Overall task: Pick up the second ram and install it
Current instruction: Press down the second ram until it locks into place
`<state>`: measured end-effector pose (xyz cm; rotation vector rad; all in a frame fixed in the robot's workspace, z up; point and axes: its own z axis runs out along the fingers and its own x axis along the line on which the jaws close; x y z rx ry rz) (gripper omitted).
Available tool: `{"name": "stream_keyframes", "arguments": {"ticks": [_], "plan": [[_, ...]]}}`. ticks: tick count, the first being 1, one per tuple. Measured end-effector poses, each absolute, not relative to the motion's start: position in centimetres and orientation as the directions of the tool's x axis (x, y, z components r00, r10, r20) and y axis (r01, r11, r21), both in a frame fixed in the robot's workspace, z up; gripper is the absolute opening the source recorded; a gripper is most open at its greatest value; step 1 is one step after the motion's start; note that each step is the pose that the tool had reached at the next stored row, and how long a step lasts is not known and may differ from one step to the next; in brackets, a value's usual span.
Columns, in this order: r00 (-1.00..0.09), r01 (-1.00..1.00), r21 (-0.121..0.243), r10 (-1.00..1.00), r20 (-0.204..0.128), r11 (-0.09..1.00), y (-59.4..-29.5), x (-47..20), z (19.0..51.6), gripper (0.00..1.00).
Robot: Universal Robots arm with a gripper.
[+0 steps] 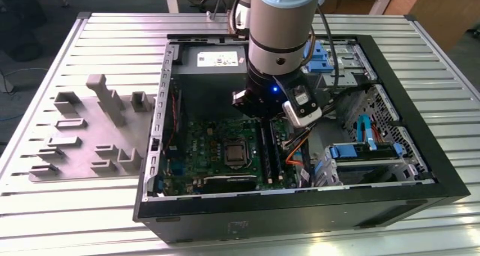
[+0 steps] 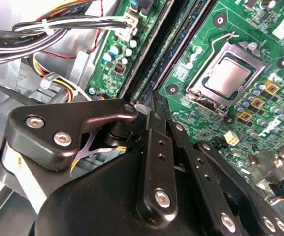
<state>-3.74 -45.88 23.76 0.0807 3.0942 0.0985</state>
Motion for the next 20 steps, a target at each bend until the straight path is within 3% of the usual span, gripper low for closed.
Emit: {"name": "stream_keyframes", "arguments": {"ticks": [20], "plan": [[-0.998,0.051,0.069,0.054,-0.043,0.996,-44.6,-3.7,22.2,0.11]]}}
